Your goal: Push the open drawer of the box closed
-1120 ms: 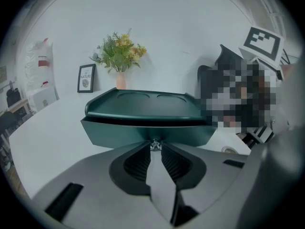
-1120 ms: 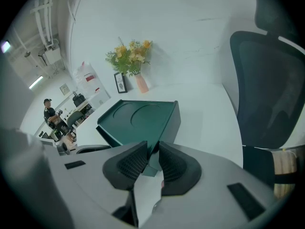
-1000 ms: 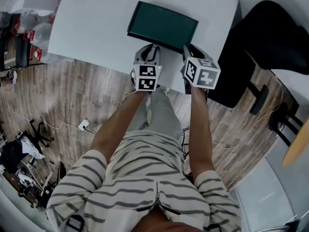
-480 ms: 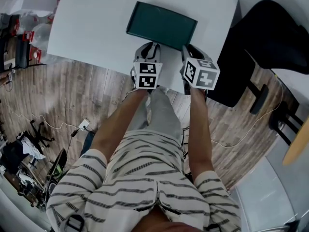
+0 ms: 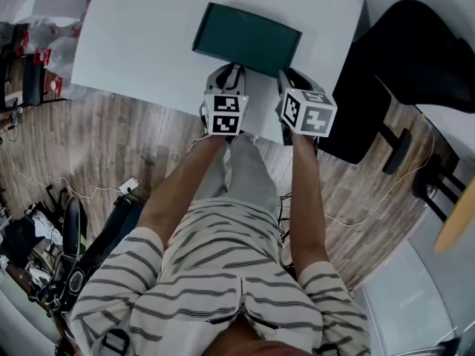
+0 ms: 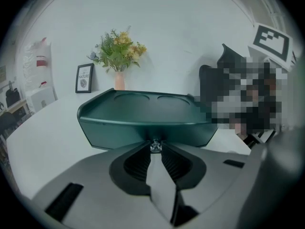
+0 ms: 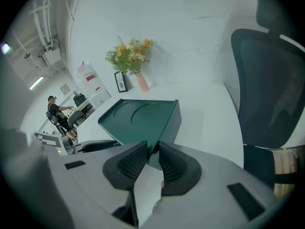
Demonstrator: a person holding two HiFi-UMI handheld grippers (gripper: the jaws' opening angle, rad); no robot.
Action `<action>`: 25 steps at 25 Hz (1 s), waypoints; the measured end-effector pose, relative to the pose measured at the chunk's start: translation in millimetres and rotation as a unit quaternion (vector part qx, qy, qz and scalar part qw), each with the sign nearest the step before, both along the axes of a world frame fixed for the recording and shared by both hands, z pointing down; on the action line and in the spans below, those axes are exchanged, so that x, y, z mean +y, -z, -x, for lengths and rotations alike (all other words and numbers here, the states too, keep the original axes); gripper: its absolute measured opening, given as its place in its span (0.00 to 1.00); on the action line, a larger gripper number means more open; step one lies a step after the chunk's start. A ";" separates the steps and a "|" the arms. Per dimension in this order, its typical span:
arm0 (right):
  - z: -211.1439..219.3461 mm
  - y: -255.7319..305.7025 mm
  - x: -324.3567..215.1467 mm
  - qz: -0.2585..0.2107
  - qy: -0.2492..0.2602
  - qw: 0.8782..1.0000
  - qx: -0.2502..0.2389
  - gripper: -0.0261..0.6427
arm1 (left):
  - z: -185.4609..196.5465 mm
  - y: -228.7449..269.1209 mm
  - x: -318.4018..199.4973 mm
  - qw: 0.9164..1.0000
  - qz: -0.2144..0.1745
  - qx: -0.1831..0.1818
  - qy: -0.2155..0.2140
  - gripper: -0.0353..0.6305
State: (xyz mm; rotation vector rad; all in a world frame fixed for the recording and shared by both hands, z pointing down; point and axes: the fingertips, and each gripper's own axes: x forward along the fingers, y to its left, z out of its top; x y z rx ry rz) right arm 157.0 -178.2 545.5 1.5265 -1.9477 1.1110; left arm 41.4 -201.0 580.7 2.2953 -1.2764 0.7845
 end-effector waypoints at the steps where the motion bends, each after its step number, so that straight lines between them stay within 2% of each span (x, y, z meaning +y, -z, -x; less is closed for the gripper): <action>1: -0.6 1.1 -0.3 -0.001 0.000 1.000 0.001 0.17 | -0.6 -0.2 0.3 1.000 0.000 0.000 -0.001 0.16; 16: -3.3 0.9 -1.4 -0.005 -0.004 1.000 0.021 0.17 | -3.8 -1.9 2.2 1.000 0.012 -0.018 -0.013 0.16; 25: -5.2 0.8 -1.9 -0.007 -0.008 0.999 0.034 0.17 | 1.8 18.8 10.3 1.000 -0.007 -0.017 -0.016 0.18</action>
